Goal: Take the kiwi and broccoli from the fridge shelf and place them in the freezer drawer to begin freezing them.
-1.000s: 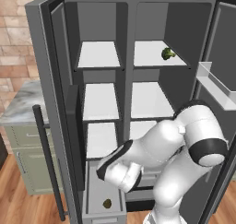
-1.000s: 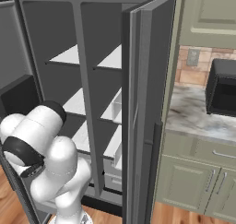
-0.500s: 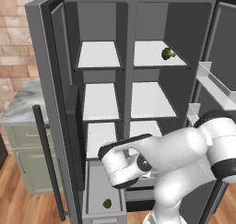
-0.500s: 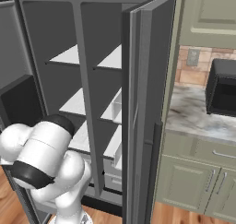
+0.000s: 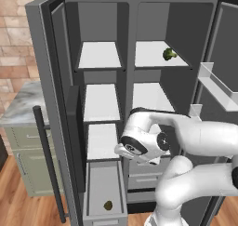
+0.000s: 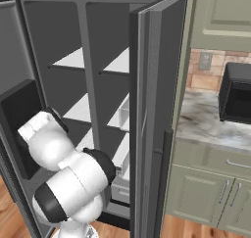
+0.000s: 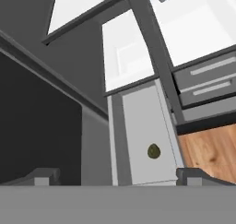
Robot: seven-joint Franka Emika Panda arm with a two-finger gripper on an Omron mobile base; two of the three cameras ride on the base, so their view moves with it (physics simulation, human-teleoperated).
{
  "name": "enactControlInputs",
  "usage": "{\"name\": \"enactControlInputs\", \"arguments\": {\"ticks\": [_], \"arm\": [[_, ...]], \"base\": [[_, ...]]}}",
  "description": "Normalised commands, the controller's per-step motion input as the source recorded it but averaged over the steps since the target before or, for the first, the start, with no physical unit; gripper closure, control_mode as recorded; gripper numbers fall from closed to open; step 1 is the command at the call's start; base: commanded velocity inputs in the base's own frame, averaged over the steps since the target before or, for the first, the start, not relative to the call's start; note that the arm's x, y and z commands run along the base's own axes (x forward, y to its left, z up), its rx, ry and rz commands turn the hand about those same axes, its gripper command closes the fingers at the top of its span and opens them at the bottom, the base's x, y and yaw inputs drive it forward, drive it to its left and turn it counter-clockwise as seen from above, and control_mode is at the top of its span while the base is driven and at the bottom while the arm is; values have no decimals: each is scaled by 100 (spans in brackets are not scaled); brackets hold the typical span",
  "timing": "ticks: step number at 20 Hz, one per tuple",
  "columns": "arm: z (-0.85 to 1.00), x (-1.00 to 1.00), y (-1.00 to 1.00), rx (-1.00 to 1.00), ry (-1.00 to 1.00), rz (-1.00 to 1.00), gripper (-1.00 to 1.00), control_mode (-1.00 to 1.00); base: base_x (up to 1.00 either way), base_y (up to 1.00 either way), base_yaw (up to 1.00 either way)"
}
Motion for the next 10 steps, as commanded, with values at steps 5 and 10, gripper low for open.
{"name": "enactControlInputs", "arguments": {"ticks": [5,10], "arm": [[72,-7,-20,0,5,-7,-100,-100],[67,-5,-1,-9,0,-7,-100,-100]], "base": [[0,0,0],[0,0,0]]}}
